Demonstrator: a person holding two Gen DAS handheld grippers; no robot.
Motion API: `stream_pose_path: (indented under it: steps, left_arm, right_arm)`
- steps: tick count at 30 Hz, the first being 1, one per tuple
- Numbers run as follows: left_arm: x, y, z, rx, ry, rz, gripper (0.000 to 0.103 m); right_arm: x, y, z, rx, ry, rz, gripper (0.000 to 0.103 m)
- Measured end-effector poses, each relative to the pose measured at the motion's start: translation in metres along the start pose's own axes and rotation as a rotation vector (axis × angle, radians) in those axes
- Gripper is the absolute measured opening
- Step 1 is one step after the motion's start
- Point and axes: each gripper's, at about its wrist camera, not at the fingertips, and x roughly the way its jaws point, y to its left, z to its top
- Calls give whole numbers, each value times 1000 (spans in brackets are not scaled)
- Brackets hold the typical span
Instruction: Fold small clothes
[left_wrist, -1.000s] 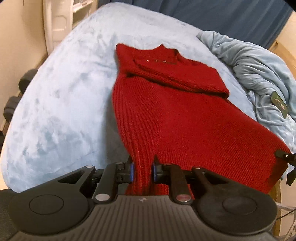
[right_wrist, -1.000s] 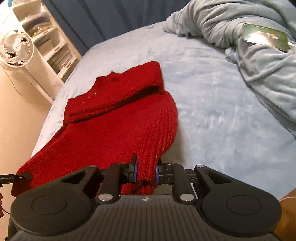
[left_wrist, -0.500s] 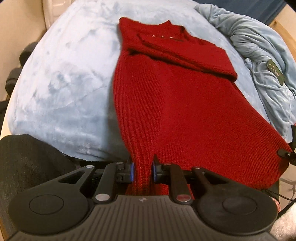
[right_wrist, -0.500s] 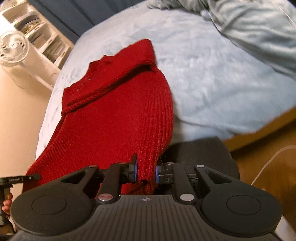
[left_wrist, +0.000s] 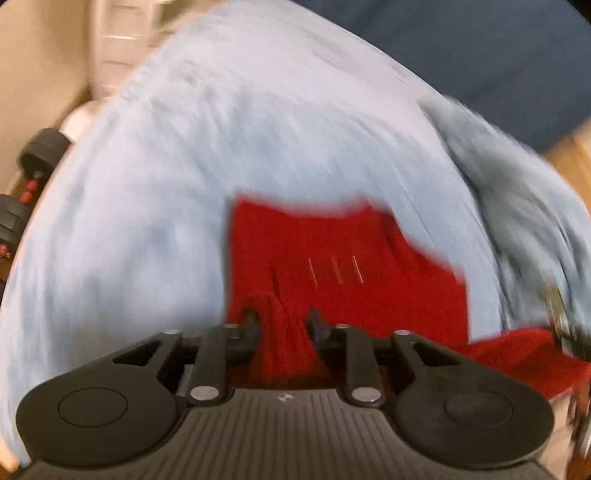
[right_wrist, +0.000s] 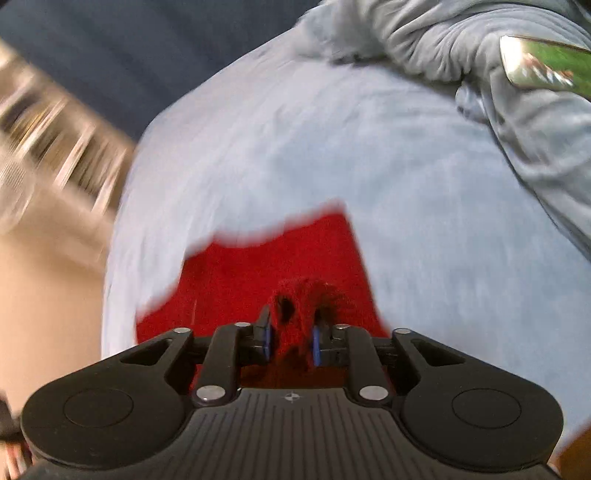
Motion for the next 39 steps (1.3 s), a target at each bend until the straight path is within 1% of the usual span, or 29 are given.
stream_pose_path:
  steps: [1, 2, 3, 4, 5, 6, 8, 11, 12, 14, 16, 17, 19, 20, 21, 22, 23, 24, 26, 27, 28, 29, 30, 32, 33, 34, 35, 37, 39]
  left_arm:
    - [3, -1, 20, -34, -75, 40, 54]
    - [0, -4, 35, -38, -182, 76, 78]
    - [-3, -6, 42, -39, -255, 104, 99]
    - [-5, -5, 45, -40, -306, 133, 103]
    - [-5, -2, 42, -27, -349, 153, 103]
    - [-1, 1, 38, 0, -354, 150, 103]
    - [20, 9, 23, 37, -305, 145, 103]
    - [59, 17, -2, 62, -205, 146, 103]
    - [70, 15, -9, 75, -183, 151, 103]
    - [92, 5, -18, 117, -143, 182, 103]
    - [111, -9, -18, 169, -95, 224, 103]
    - [123, -12, -18, 200, -83, 238, 103]
    - [133, -18, -22, 257, -86, 271, 103]
    - [138, -21, -25, 280, -99, 293, 93]
    - [140, -23, -27, 302, -113, 295, 41]
    - [141, -22, -27, 319, -102, 278, 13]
    - [135, -19, -23, 296, -98, 268, 14]
    - [125, -15, -21, 263, -123, 241, 13]
    - [98, -7, -17, 220, -167, 178, 13]
    - [83, -2, -15, 191, -183, 140, 13]
    - [65, 3, -16, 160, -201, 84, 13]
    - [48, 8, -16, 140, -229, 15, 13]
    - [36, 9, -16, 147, -256, -12, 13]
    - [31, 9, -9, 172, -301, 22, 13]
    - [37, 12, -3, 157, -299, 31, 13]
    - [48, 19, 5, 117, -284, 28, 13]
    - [67, 27, 13, 78, -258, 22, 13]
    - [105, 35, 22, 37, -200, 36, 13]
    - [150, 37, 23, 64, -132, 117, 14]
  right_arm:
    - [11, 4, 13, 15, -61, -33, 57]
    - [17, 5, 19, 18, -126, -42, 62]
    - [20, 4, 21, 13, -178, -31, 66]
    - [22, -1, 19, 3, -189, -17, 69]
    - [26, -8, 14, -11, -180, -1, 69]
    - [31, -17, 7, -21, -163, 7, 69]
    - [46, -39, -11, -35, -127, -1, 69]
    - [73, -65, -31, -17, -96, -74, 69]
    - [83, -72, -34, -5, -82, -85, 69]
    - [99, -80, -37, 22, -47, -88, 69]
    - [113, -82, -39, 44, -22, -71, 69]
    - [119, -83, -38, 57, -21, -67, 69]
    - [128, -83, -36, 71, -36, -63, 68]
    - [131, -83, -37, 71, -38, -42, 63]
    - [133, -83, -37, 63, -37, -6, 33]
    - [132, -78, -37, 40, -47, -18, 12]
    - [125, -69, -38, -16, -82, -45, 11]
    - [117, -63, -37, -70, -111, -53, 11]
    - [93, -55, -35, -130, -175, -40, 10]
    - [77, -54, -32, -115, -203, -11, 10]
    - [62, -56, -30, -86, -225, 37, 10]
    - [44, -56, -28, -60, -251, 104, 10]
    - [32, -55, -27, -62, -276, 135, 10]
    - [23, -50, -23, -100, -344, 117, 10]
    - [32, -51, -16, -93, -349, 96, 10]
    - [44, -55, -11, -63, -335, 82, 10]
    - [62, -59, -5, -34, -311, 63, 10]
    - [109, -73, -1, 12, -227, 10, 10]
    - [158, -84, -6, 36, -132, -84, 10]
